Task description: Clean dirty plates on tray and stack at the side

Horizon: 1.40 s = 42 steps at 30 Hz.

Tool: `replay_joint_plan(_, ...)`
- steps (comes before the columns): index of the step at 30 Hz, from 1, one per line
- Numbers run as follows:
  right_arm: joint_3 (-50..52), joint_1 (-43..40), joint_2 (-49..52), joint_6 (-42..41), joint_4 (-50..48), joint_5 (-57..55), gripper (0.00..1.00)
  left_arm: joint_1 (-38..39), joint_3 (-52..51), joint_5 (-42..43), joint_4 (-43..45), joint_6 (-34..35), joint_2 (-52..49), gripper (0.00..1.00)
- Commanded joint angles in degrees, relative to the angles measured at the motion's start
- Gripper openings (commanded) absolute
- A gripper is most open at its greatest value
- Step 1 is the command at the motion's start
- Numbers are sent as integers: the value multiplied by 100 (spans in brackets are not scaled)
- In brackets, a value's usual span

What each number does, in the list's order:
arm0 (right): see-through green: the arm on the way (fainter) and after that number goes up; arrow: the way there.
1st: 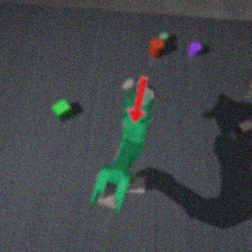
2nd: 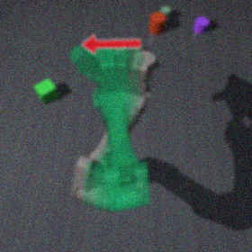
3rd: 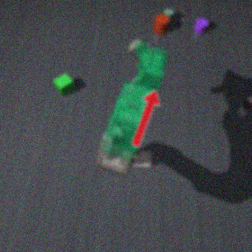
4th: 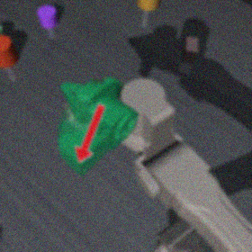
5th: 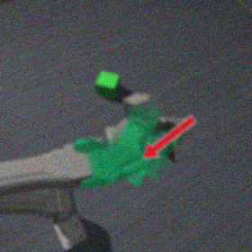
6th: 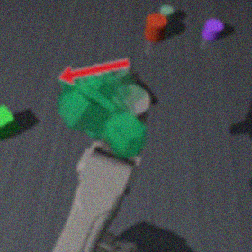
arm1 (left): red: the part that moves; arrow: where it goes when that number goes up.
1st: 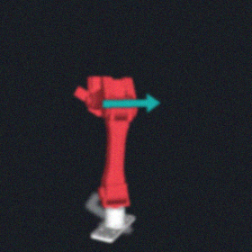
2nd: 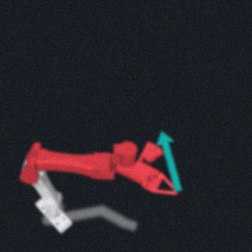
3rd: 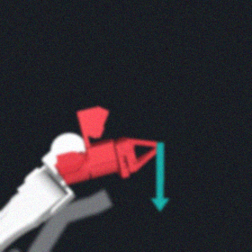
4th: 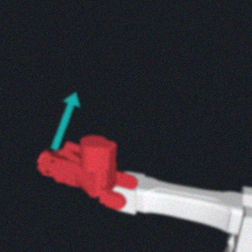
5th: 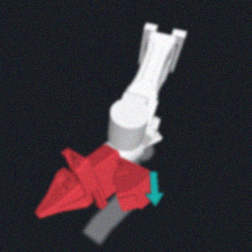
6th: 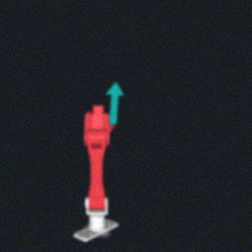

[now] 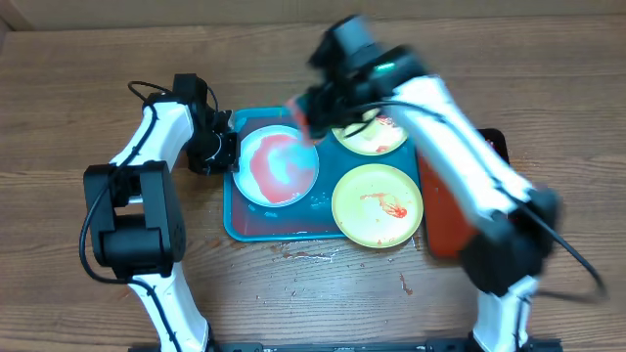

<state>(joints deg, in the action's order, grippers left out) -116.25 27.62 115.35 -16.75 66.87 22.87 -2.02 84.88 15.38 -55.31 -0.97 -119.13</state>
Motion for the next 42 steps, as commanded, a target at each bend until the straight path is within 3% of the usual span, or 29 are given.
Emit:
replay_joint_plan(1, -87, -597, -772, 17, 385, -308, 4, -20, 15, -129, -4, -376, 820, 4)
replay_joint_plan(9, -87, -1764, -1377, 4, 1331, -962, 4, 144, 15, -927, 122, -374, 1650, 4)
replay_joint_plan(16, -85, -2358, -1377, 4, 1589, -1305, 4, 623, 15, -2610, 122, -28, 2024, 4)
replay_joint_plan(28, -85, -2614, -1377, 4, 1617, -1478, 4, 2144, 15, -5851, 92, 1054, 2210, 4)
replay_joint_plan(42, -85, -2614, -1377, 2, 1624, -1644, 4, 3226, 15, -8072, 321, 1519, 2216, 4)
